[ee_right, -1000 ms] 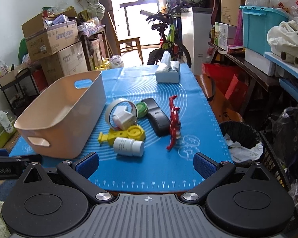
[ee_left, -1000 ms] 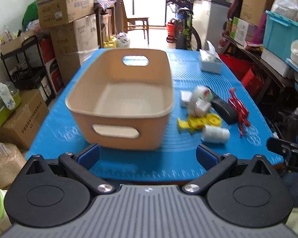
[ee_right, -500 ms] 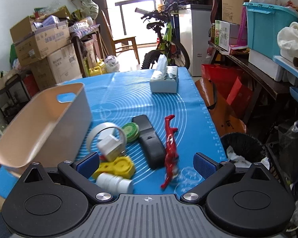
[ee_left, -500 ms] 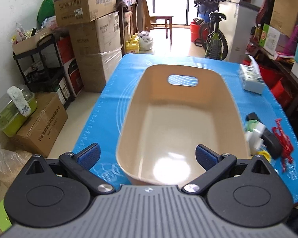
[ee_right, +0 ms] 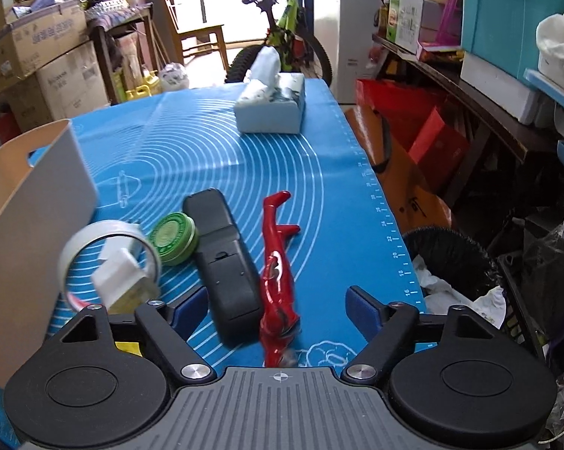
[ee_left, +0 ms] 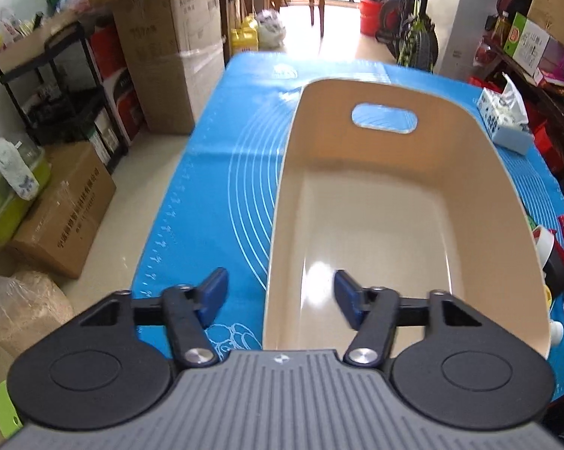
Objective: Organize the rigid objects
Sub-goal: 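Grasp the basket rim with the left tool while the right tool grasps the red clamp, then lift the red clamp with the right tool and drop it into the basket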
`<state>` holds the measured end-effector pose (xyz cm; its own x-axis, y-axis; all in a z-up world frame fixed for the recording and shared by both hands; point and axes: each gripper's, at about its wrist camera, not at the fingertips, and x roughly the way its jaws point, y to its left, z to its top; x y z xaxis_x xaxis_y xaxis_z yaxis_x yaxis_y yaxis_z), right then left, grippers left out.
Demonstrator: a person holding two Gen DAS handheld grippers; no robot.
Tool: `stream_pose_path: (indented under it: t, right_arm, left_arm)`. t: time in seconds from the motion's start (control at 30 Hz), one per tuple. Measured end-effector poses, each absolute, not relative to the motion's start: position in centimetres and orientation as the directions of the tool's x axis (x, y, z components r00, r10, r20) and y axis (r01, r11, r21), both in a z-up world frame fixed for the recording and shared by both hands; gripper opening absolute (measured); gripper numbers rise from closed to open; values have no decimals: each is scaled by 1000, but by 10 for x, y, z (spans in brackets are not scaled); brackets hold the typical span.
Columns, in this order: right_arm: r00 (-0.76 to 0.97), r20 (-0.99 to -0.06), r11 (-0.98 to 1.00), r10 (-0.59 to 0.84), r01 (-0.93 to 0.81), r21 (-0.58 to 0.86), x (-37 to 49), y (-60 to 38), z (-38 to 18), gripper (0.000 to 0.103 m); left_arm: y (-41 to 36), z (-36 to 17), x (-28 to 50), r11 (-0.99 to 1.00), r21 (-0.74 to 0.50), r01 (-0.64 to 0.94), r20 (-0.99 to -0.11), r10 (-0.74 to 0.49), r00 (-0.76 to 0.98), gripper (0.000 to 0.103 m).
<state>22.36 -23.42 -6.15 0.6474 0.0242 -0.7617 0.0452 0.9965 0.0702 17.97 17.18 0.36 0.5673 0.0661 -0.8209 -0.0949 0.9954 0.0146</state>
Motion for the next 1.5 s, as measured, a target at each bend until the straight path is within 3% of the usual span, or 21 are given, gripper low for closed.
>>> stream_pose_path:
  t: [0.13,0.2,0.3,0.4,0.6,0.97,1.2,1.5]
  right_arm:
    - [626,-780,995,4,72,63,236,-236,-67,74]
    - [613,-790,995,-1,81,62,242,-236,-70,70]
    - [585,-811,994,-11,92,53,250,-236,-76,61]
    - [584,-812,994,-18,101,51,255,-235,-76,57]
    - [546,-838,994,-11,99,52,268,-236,-81,32]
    - [620,-784,997,-28,77,26,253,-229,-59,31]
    - [700,-713,998,-25,58,22,240,-207,-6,31]
    - [783,-615,995,97,-73,63,233,-139,63,31]
  left_arm:
    - [176,-4,187,996,3,-87,-844,49,533,38]
    - [178,-6,191,997,-7,-82,-855,36,517,20]
    - [180,-7,192,997,-7,-77,-863,33,505,17]
    - [183,-7,193,997,2,-81,-866,43,499,6]
    - [189,-6,197,997,-31,-75,-875,10,484,4]
    - [188,-7,205,998,-14,-63,-906,14,423,4]
    - [190,-9,207,998,-23,-61,-910,4,414,4]
    - [192,-15,209,995,-48,-82,-905,-8,425,3]
